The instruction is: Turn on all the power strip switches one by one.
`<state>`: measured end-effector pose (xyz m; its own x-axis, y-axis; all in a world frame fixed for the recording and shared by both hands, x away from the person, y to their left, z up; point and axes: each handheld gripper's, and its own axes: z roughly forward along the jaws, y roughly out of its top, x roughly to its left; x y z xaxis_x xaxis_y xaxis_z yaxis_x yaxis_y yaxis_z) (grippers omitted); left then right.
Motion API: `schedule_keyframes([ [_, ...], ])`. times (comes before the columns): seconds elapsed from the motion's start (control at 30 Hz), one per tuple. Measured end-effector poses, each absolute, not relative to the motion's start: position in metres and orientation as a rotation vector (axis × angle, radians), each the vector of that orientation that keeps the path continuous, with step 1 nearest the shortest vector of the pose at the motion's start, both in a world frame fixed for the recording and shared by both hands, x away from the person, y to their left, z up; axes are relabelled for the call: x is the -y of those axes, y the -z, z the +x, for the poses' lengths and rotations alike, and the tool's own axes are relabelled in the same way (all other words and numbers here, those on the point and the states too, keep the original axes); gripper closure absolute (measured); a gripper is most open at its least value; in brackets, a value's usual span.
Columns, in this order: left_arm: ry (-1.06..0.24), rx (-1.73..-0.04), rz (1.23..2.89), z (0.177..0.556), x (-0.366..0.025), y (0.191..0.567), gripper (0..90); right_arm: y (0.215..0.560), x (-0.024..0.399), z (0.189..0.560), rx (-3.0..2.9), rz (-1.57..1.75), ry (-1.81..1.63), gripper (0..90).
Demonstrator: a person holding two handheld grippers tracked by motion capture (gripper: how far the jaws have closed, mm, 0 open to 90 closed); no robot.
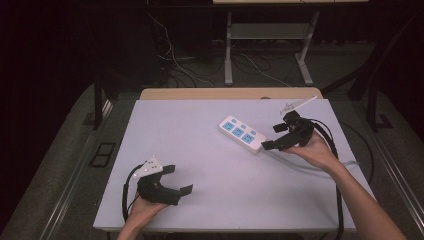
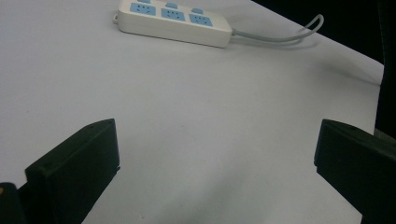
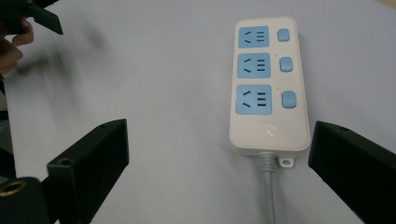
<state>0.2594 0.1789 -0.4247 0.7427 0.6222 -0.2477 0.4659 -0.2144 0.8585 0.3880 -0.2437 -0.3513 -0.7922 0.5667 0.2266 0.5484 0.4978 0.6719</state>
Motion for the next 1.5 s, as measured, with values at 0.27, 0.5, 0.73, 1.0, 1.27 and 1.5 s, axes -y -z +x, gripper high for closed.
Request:
schedule_keyframes([
  [0.27,-0.177,-0.846,1.865,0.260,-0.179,0.425,0.0,0.352,0.241,0.403,-2.692,1.034,-1.194,4.9],
  [0.5,-0.177,-0.843,1.869,0.261,-0.179,0.426,0.0,0.356,0.239,0.413,-2.693,1.065,-1.181,4.9],
  [0.73,-0.178,-0.844,1.870,0.261,-0.179,0.426,0.0,0.358,0.236,0.425,-2.683,1.096,-1.170,5.0],
  [1.0,-0.173,-0.850,1.856,0.262,-0.181,0.426,0.0,0.360,0.231,0.441,-2.649,1.151,-1.171,5.0],
  [1.27,-0.174,-0.847,1.860,0.262,-0.181,0.426,0.0,0.361,0.224,0.456,-2.660,1.198,-1.101,17.6],
  [1.5,-0.182,-0.846,1.866,0.262,-0.182,0.426,0.0,0.365,0.220,0.462,-2.647,1.251,-1.075,39.0],
])
